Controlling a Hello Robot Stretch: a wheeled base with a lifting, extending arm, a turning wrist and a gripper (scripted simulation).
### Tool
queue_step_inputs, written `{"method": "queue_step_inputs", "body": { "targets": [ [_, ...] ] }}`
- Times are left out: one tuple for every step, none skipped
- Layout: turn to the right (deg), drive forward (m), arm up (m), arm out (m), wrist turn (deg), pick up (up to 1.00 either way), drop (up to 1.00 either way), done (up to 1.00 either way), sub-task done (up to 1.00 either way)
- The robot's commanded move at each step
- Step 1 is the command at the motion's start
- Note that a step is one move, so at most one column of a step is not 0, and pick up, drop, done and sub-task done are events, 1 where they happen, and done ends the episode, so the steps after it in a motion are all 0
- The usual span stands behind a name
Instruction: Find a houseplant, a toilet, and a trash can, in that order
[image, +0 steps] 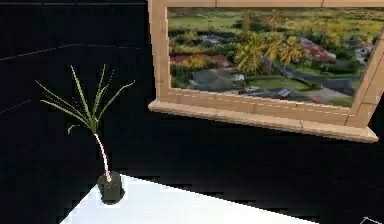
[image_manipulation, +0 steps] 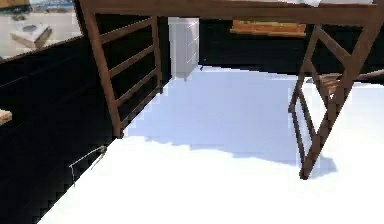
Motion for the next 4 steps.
{"method": "queue_step_inputs", "body": {
  "targets": [
    [45.0, 0.0, 0.0, 0.0, 0.0, 0.0, 0.0, 0.0, 0.0],
    [45.0, 0.0, 0.0, 0.0, 0.0, 0.0, 0.0, 0.0, 0.0],
    [33.0, 0.0, 0.0, 0.0, 0.0, 0.0, 0.0, 0.0, 0.0],
    [0.0, 0.05, 0.0, 0.0, 0.0, 0.0, 0.0, 0.0, 0.0]
  ]
}}
